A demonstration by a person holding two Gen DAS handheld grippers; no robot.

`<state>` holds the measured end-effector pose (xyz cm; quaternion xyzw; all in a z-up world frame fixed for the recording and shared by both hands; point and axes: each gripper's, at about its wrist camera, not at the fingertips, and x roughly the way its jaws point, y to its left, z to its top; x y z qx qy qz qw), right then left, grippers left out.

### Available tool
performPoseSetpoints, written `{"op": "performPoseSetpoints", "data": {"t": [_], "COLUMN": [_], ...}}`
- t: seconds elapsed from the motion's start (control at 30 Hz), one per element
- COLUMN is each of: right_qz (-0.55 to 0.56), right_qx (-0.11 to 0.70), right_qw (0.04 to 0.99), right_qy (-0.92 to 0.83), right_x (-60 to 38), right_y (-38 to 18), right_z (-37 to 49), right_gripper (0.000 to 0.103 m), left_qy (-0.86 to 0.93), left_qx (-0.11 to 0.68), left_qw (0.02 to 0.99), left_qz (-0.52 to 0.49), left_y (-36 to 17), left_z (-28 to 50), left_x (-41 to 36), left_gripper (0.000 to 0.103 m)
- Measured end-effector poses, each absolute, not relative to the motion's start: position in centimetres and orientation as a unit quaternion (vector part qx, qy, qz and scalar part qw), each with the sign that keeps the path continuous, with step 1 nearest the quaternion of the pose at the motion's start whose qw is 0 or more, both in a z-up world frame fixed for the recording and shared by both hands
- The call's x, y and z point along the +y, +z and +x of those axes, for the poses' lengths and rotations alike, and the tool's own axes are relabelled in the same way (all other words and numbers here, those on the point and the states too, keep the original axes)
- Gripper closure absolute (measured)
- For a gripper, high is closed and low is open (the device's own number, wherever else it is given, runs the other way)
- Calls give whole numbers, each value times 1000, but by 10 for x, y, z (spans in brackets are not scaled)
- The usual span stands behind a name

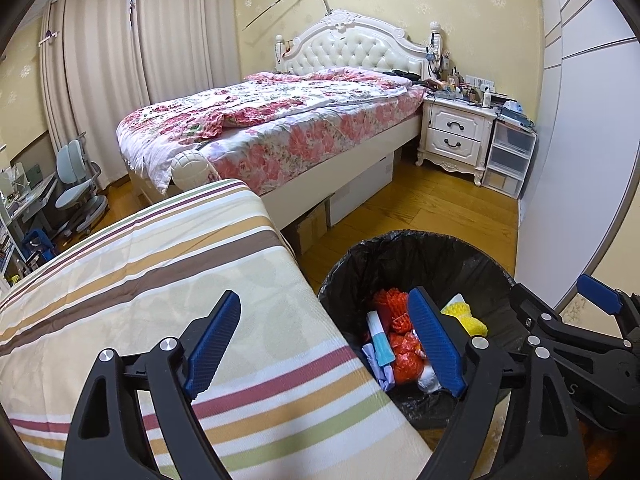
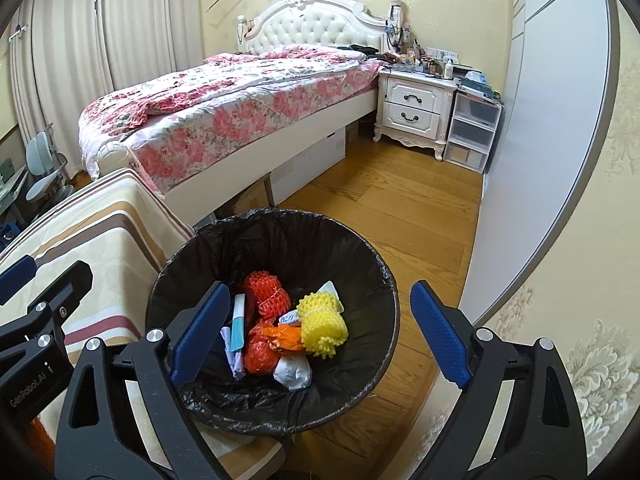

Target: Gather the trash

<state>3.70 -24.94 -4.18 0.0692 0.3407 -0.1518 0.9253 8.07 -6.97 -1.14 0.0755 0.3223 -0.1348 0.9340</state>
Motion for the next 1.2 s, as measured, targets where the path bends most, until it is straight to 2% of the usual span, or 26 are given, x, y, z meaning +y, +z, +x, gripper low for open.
{"op": "performPoseSetpoints", "data": {"t": [1.2], "right_qz": [37], "right_qx": [291], "right_qw": [949], "right_qy": [-111], "right_x": [-196], "right_y": [-1], "right_z": [-37], "right_gripper": [13], "left_qy": [-111], "left_qx": [297], "left_qw": [947], "left_qz": [53], "left_y": [7], "left_z": [6], "left_x": [-17], "left_gripper": [20]}}
